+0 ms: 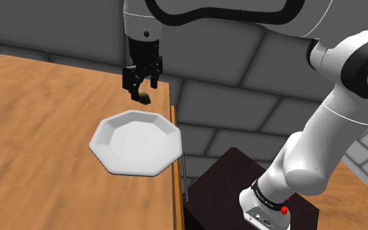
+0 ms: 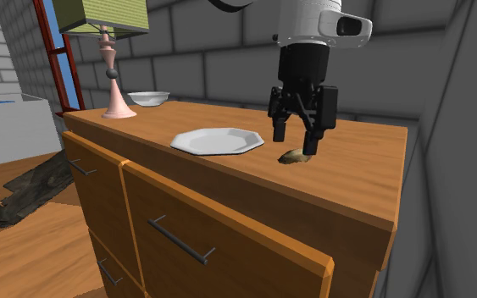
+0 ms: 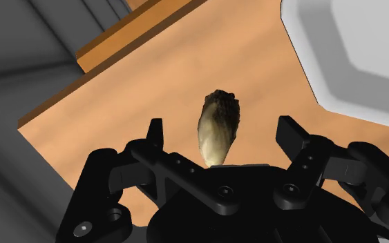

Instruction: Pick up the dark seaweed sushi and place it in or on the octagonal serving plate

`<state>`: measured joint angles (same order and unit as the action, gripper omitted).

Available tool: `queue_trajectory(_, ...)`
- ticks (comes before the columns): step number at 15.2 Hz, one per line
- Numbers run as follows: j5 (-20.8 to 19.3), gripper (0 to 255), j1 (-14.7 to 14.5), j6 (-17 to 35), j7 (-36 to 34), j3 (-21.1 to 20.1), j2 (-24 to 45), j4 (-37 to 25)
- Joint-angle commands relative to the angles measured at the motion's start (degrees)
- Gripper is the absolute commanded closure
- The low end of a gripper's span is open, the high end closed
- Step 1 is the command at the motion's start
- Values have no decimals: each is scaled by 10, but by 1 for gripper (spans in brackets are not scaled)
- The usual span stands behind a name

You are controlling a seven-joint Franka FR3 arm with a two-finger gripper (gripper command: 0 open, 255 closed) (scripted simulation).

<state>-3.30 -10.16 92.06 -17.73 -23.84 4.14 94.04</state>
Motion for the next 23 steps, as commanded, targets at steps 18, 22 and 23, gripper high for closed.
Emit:
queue_trajectory(18,2,255,1,21,1,1,-6,26)
queue_trajectory(22,2,255,1,-3,1,0,-4,1)
queue_trajectory(23,1,255,0,-11,1,0,-3,-8)
